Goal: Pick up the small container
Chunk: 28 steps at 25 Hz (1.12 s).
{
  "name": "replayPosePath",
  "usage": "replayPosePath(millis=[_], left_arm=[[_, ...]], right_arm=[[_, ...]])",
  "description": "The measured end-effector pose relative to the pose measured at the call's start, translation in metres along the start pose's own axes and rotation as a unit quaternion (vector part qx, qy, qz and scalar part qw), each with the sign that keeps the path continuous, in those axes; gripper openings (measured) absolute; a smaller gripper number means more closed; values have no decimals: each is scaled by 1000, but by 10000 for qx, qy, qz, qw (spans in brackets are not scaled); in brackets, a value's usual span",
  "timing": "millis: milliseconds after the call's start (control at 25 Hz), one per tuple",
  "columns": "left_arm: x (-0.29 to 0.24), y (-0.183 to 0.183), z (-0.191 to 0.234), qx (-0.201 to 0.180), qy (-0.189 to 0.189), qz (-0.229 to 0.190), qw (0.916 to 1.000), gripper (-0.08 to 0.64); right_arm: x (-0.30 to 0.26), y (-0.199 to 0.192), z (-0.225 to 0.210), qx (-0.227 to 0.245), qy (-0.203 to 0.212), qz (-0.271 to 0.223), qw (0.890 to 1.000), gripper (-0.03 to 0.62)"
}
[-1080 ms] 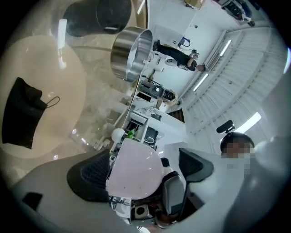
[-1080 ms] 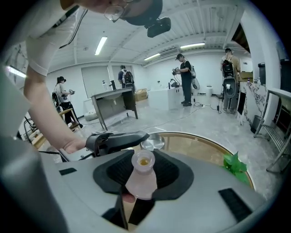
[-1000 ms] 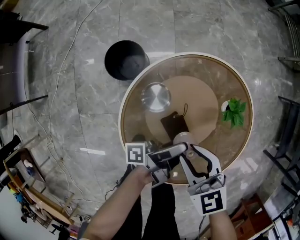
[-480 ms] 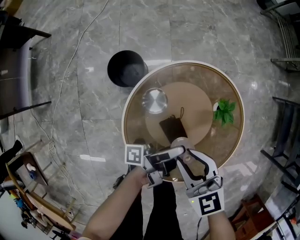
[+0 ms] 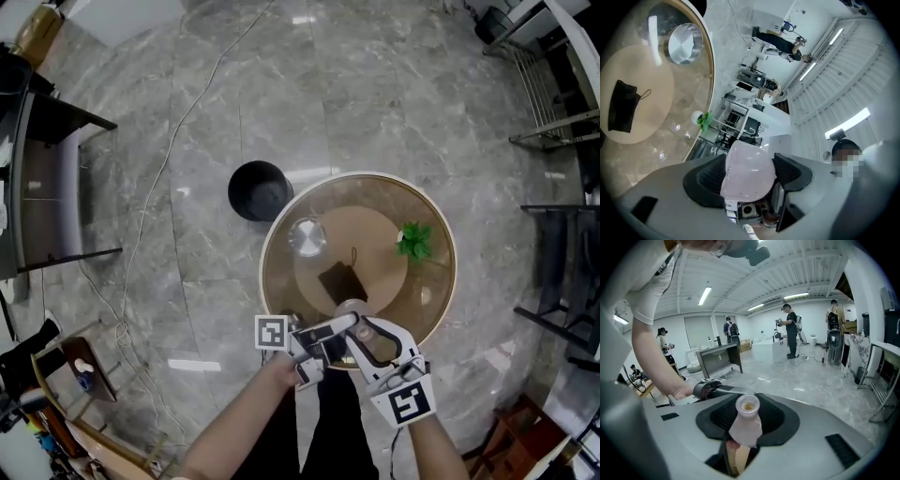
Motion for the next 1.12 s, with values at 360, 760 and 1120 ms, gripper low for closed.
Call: replayPosePath(millis=[360, 760, 1120], left_arm=[[6, -44, -70, 25, -5, 157, 9999, 333], [20, -119, -144, -3, 32, 481, 9988, 333], [46, -174, -189, 46, 160, 865, 9961, 333]], right_arm=[[43, 59, 36, -16, -231, -200, 9995, 146], [107, 121, 98, -250, -587, -440, 9970, 146], [145, 157, 157, -474, -933, -640, 9924, 146]])
Point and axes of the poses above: the fingertips, and each gripper's own axes: x backward along the fingers, z to its left, y out of its top, the point moved 5 cm from there along x, backward along the fingers, and after that the axes turned 9 degrees about y, right-handed, at the moved point
